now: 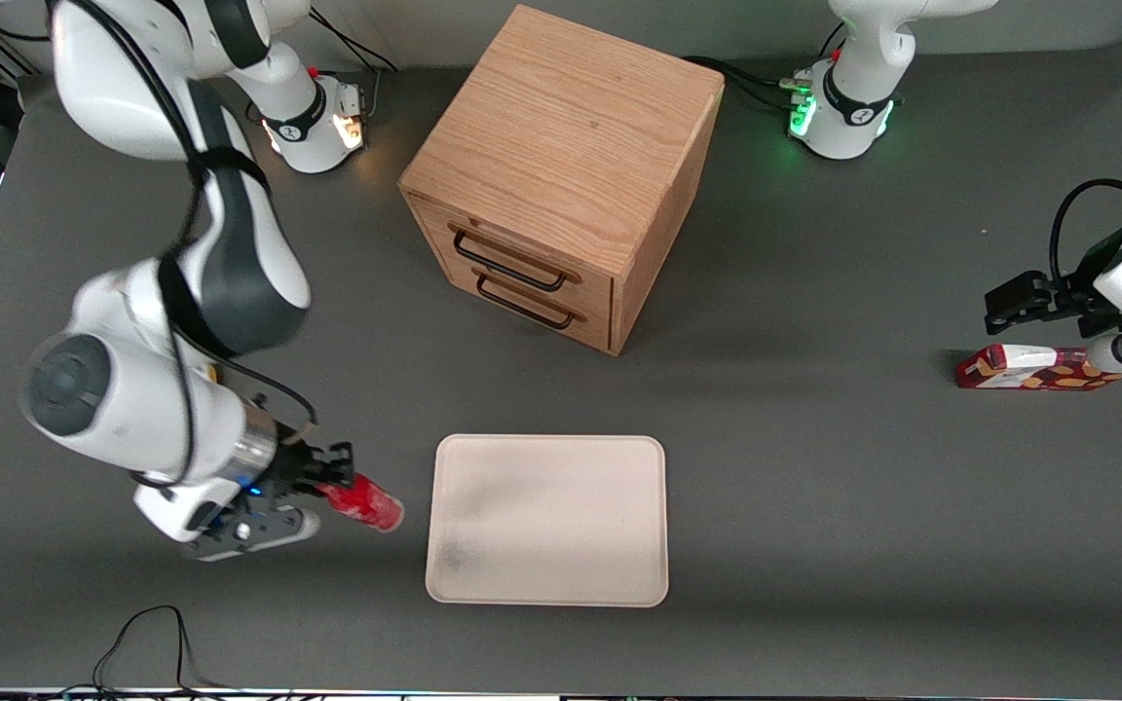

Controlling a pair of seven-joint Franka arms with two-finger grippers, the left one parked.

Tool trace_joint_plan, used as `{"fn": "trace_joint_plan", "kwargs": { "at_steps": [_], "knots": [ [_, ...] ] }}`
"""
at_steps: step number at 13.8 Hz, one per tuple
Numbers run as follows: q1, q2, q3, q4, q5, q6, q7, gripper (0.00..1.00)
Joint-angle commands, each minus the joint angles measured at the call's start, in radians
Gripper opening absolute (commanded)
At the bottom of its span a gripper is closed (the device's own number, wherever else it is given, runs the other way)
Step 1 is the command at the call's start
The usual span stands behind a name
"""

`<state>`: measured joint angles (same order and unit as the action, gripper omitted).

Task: Place coke bottle on tray
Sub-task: 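Carry the red bottle over the white tray and lower it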

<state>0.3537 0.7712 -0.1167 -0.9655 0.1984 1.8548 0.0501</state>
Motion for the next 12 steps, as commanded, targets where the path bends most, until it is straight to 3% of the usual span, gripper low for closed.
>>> {"fn": "trace_joint_plan", "kwargs": {
  "at_steps": [1,12],
  "knots": [
    [-0.002,0.097,0.04,0.071,0.012,0.107,0.033,0.0],
    [0.022,0.163,0.051,0.025,-0.013,0.274,0.03,0.0]
  ]
}}
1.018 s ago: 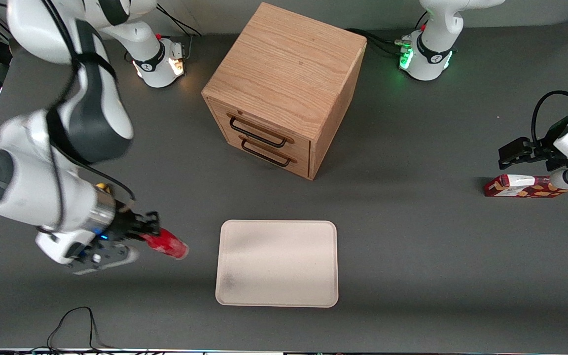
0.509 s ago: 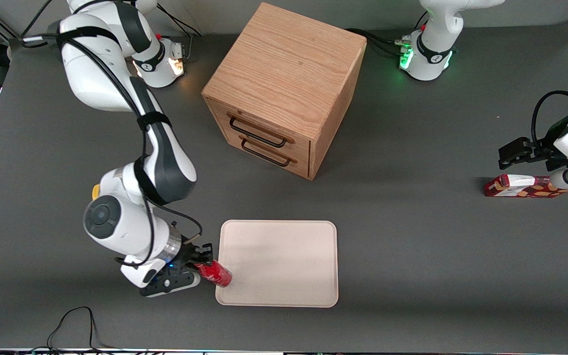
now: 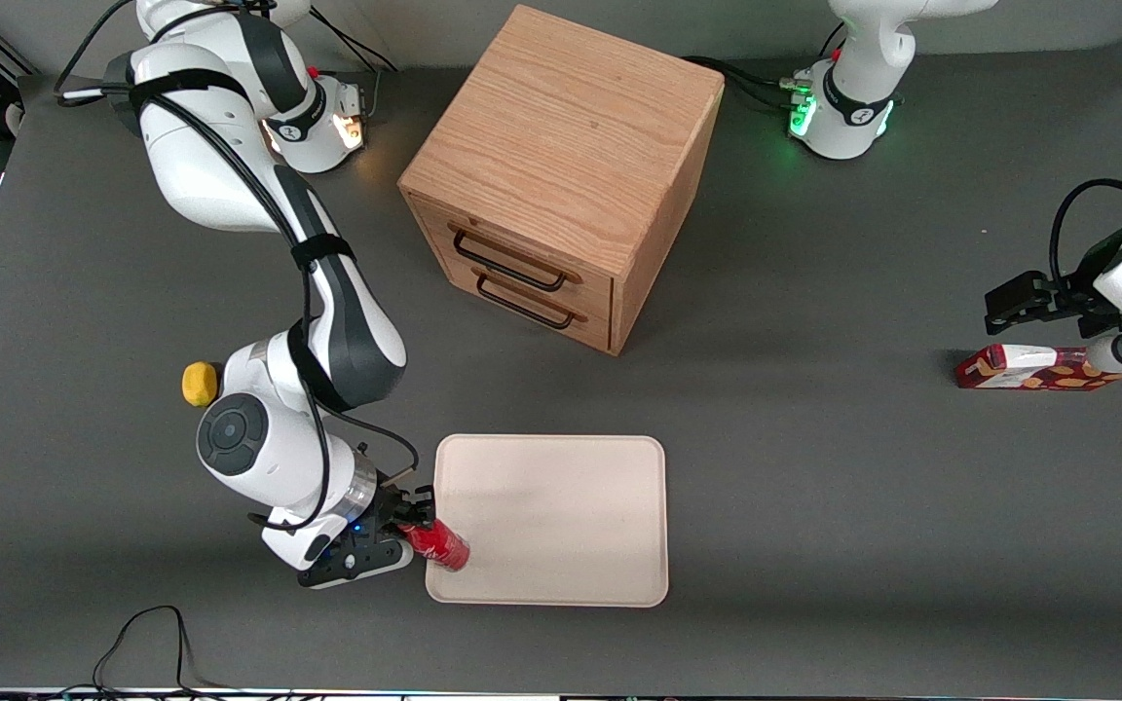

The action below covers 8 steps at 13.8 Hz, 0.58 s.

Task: Place coke bottle on tray
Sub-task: 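Carry the red bottle over the white tray and lower it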

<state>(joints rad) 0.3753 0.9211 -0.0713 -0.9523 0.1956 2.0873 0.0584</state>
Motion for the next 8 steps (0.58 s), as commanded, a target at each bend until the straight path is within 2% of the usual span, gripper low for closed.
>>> {"fn": "trace_joint_plan", "kwargs": {
  "at_steps": [1,2,4,6,7,8],
  "knots": [
    [0.001,0.015,0.005,-0.003,-0.01,0.074,0.021,0.01],
    [0.001,0.013,0.005,-0.023,-0.01,0.101,0.021,0.01],
    [0.001,0.013,0.005,-0.031,-0.01,0.111,0.02,0.15],
    [0.001,0.01,0.005,-0.032,-0.012,0.111,0.023,0.81],
    [0.001,0.007,0.005,-0.037,-0.012,0.111,0.023,1.0],
    [0.001,0.004,0.005,-0.048,-0.012,0.114,0.023,1.0]
  ]
}}
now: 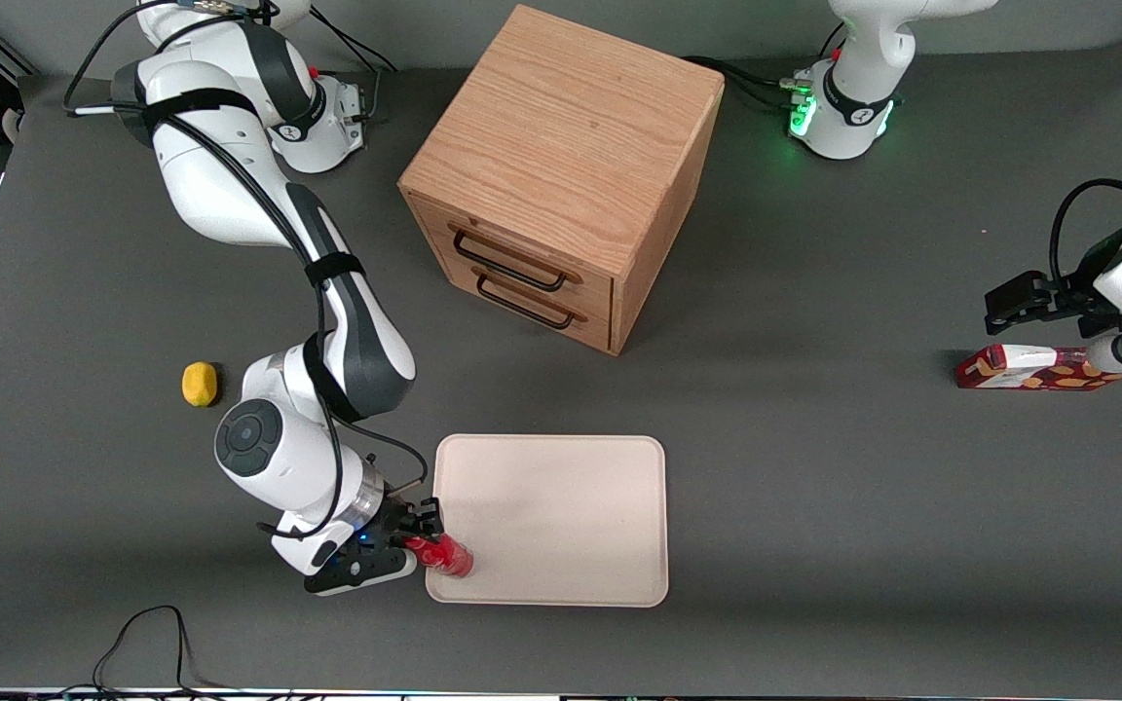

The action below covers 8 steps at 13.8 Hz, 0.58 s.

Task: Place coke bottle on tray
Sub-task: 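Carry the red bottle over the white tray and lower it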

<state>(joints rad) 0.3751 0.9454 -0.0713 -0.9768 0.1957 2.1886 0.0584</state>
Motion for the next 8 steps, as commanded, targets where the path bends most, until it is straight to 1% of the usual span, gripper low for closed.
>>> {"fn": "trace_joint_plan", "kwargs": {
  "at_steps": [1,6,8],
  "knots": [
    [0.001,-0.022,0.005,-0.025,-0.012,0.022,0.023,1.0],
    [0.004,-0.024,0.005,-0.028,-0.013,0.03,0.018,1.0],
    [0.005,-0.063,0.005,-0.075,-0.013,0.025,0.014,1.0]
  ]
}}
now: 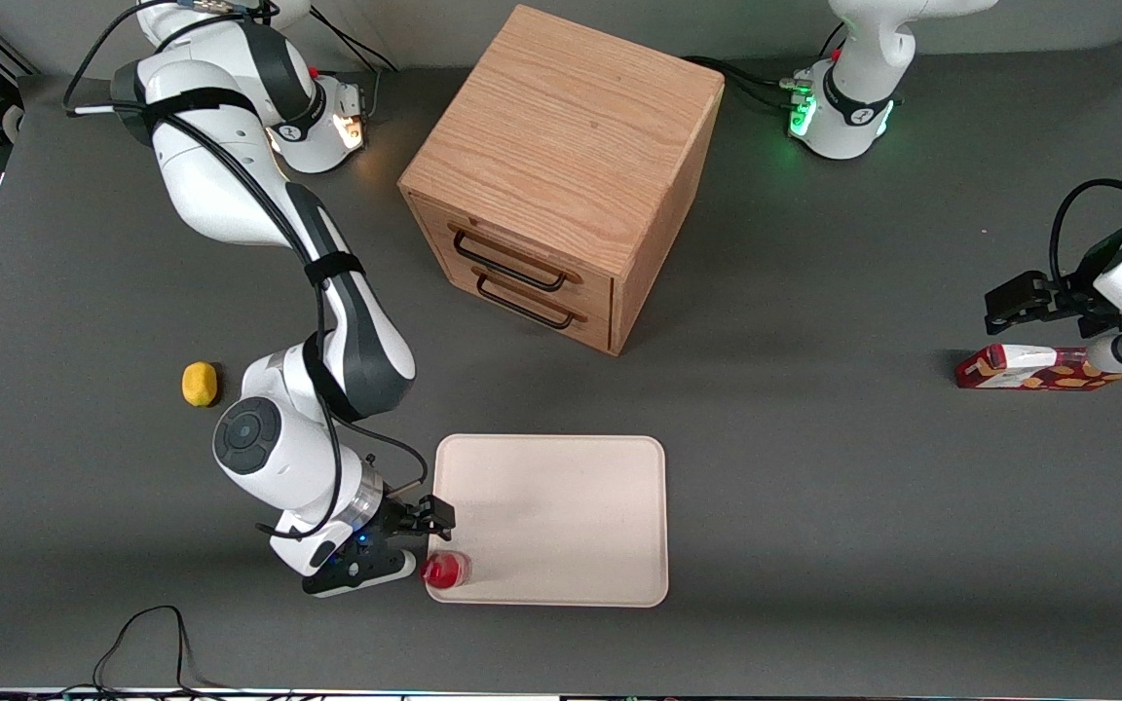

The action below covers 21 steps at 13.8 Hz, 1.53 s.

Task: Place coke bottle on tray
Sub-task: 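Carry the red bottle over the white tray and lower it, then open the right gripper and raise it away from the tray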

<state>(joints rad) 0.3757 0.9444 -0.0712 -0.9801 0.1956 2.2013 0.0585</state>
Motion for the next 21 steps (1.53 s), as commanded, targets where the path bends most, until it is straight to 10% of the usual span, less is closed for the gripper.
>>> {"fn": "trace_joint_plan", "kwargs": {
  "at_steps": [1,9,12,16,21],
  "knots": [
    [0.003,-0.115,0.005,-0.138,-0.012,0.011,0.018,1.0],
    [-0.018,-0.75,-0.119,-0.711,-0.015,-0.285,0.023,1.0],
    [-0.018,-0.999,-0.183,-0.908,-0.145,-0.319,0.044,1.0],
    [-0.023,-1.084,-0.19,-0.832,-0.295,-0.54,0.09,1.0],
    [-0.026,-1.081,-0.202,-0.756,-0.236,-0.585,0.093,1.0]
  ]
}}
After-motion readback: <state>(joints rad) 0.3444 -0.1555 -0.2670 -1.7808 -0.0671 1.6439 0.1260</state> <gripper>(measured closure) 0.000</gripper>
